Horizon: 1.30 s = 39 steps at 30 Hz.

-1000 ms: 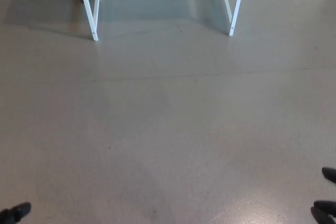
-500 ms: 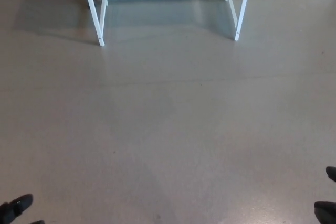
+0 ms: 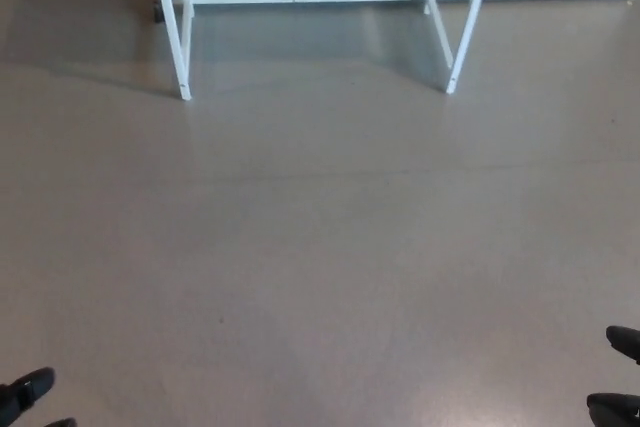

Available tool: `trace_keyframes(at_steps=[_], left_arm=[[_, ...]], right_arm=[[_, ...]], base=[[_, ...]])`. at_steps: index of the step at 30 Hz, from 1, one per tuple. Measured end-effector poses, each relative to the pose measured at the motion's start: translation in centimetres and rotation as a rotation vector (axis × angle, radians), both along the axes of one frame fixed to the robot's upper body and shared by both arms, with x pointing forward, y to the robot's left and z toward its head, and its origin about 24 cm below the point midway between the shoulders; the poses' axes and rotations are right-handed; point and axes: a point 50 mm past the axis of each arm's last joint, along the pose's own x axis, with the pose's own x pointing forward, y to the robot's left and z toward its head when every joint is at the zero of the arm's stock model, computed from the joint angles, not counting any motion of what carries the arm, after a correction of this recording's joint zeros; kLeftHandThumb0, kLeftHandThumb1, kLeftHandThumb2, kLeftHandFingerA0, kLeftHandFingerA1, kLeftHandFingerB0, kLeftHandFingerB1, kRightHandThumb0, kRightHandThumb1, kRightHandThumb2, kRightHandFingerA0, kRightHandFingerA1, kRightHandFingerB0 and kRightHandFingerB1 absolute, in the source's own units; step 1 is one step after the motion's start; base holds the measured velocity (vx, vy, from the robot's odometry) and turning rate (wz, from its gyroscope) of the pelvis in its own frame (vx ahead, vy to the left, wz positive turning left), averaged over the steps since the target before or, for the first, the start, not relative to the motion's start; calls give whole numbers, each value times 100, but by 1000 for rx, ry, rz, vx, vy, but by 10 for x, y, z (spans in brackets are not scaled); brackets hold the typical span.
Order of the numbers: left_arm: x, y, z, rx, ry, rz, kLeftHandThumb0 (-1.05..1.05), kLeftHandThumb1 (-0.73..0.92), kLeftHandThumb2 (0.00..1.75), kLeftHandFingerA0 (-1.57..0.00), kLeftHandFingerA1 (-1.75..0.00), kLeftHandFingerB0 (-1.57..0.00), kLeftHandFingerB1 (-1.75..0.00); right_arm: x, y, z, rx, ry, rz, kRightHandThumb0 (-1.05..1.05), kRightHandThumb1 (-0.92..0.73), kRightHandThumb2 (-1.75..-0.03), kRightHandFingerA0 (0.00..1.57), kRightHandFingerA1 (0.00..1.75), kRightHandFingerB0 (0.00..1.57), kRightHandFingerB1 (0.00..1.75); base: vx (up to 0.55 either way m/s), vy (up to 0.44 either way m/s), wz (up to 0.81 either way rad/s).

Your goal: The robot walks towards a desk on which a shovel is kept on the left hand side and a container is kept on the right hand side. The robot picks up the shovel using its left hand and places it in the container.

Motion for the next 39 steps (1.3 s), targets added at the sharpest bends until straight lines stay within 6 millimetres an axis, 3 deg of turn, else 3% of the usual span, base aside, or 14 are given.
trace_keyframes(at_steps=[13, 24, 31, 38, 39], left_arm=[[0, -4, -1, -14, -2, -13, -25, 64, 59, -37, -41, -34, -32], [-3, -1, -2, -7, 1, -13, -26, 62, 58, -40, -41, -34, -32], [-40, 0, -12, -9, 95, 0, -25, 65, 59, -37, -40, -32, -31], [-69, -4, -20, -9, 170, -24, -30, 59, 58, -39, -39, -32, -31], [-70, -6, -20, -8, 173, -35, -30, 59, 57, -39, -39, -32, -31]], right_arm=[[-2, -2, -2, -15, 19, 5, -20, -40, -86, 57, 68, 23, 54], [-7, 1, -5, -16, 33, 18, -20, -40, -86, 58, 68, 22, 53], [-48, -1, -21, -15, 144, 4, -19, -40, -87, 55, 67, 23, 54], [-82, -3, -30, -5, 207, -12, -21, -38, -85, 62, 70, 25, 55], [-86, -5, -31, -9, 215, -16, -27, -55, -56, 68, 59, 33, 46]], base=[[327, -99, 11], [337, 172, -18], [202, 83, 4], [146, -151, 6], [118, -318, 9]])
